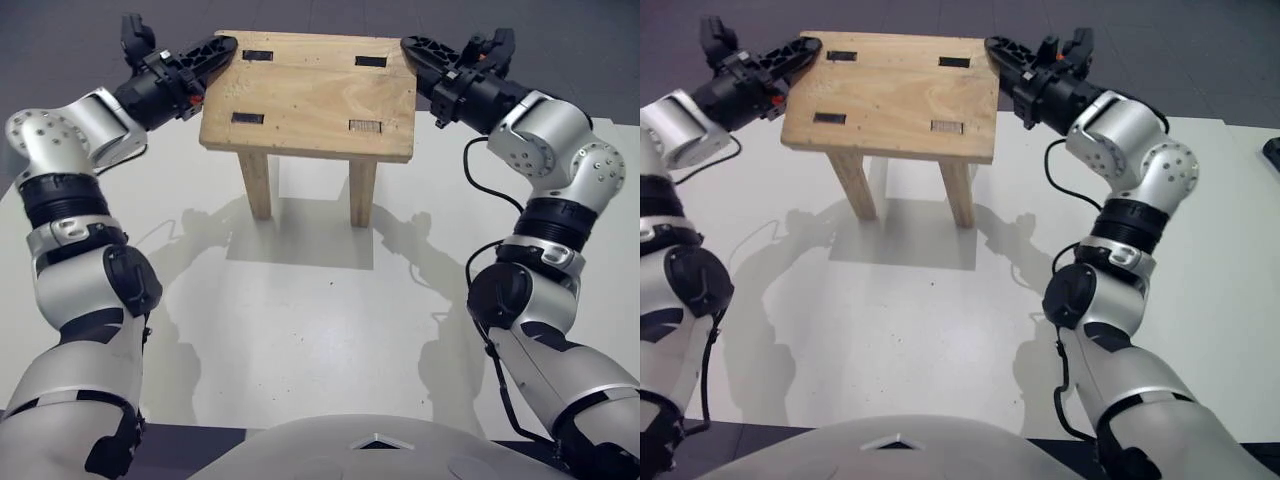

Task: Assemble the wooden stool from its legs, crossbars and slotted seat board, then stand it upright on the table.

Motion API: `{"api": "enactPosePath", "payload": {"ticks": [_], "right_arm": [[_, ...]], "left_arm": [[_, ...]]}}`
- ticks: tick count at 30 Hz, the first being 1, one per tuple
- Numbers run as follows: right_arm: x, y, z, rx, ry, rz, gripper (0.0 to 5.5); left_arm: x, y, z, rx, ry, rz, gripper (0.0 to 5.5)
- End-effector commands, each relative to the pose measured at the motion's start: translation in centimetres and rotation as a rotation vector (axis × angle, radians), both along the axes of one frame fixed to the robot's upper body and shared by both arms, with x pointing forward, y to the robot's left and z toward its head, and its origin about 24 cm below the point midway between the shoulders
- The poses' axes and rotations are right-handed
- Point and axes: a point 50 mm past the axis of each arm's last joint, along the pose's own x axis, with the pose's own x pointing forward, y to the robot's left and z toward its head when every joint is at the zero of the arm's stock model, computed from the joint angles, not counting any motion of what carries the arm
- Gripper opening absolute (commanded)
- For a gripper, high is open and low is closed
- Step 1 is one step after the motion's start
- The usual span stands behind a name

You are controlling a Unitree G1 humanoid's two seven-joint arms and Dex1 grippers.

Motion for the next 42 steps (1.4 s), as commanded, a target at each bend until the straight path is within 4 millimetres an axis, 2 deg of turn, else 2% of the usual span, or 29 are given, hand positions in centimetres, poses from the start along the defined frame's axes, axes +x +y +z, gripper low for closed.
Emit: {"api": "enactPosePath", "payload": {"ticks": [1, 5, 11, 12, 16, 22, 28, 33, 36, 38, 40, 42], "right_arm": [[1.6, 5.7, 0.2, -0.001, 0.132, 0.155, 1.61], [3.0, 6.0, -1.7, -0.003, 0.272, 0.085, 1.6], [3.7, 6.0, -3.5, 0.001, 0.341, 0.027, 1.5], [3.9, 5.8, -3.7, -0.001, 0.337, 0.004, 1.86], [4.2, 4.7, -3.7, 0.031, 0.28, -0.026, 2.45], [4.2, 2.5, -2.7, 0.134, 0.189, -0.098, 3.36], [3.5, -1.2, -2.7, 0.157, 0.155, -0.182, 4.29], [2.2, -4.4, -2.6, 0.107, 0.116, -0.278, 4.99], [0.4, -7.8, -1.4, -0.116, -0.02, -0.481, 5.4], [-1.0, -9.8, -0.1, -0.448, -0.177, -0.705, 5.4], [-2.2, -10.7, 0.6, -0.828, -0.346, -0.914, 5.4], [-3.1, -10.5, 0.7, -1.006, -0.474, -1.052, 5.4]], "left_arm": [[2.7, -4.8, -1.0, 0.071, 0.091, 0.048, 1.76], [3.2, -4.6, -2.7, 0.114, 0.138, 0.134, 1.71], [3.2, -4.2, -4.4, 0.14, 0.133, 0.169, 0.82], [3.2, -3.9, -4.5, 0.137, 0.128, 0.186, 1.05], [3.3, -2.7, -3.8, 0.084, 0.072, 0.244, 1.56], [3.1, -0.5, -2.7, -0.127, -0.024, 0.309, 2.51], [2.5, 1.2, -1.5, -0.256, -0.133, 0.306, 3.49], [1.2, 4.3, -1.3, -0.248, -0.21, 0.342, 4.22], [-0.2, 7.5, -0.7, -0.129, -0.263, 0.479, 4.7], [-1.6, 9.1, -0.4, 0.035, -0.297, 0.595, 5.08], [-2.9, 9.6, -0.5, 0.21, -0.286, 0.718, 5.37], [-3.7, 9.3, -0.8, 0.342, -0.293, 0.832, 5.37]]}}
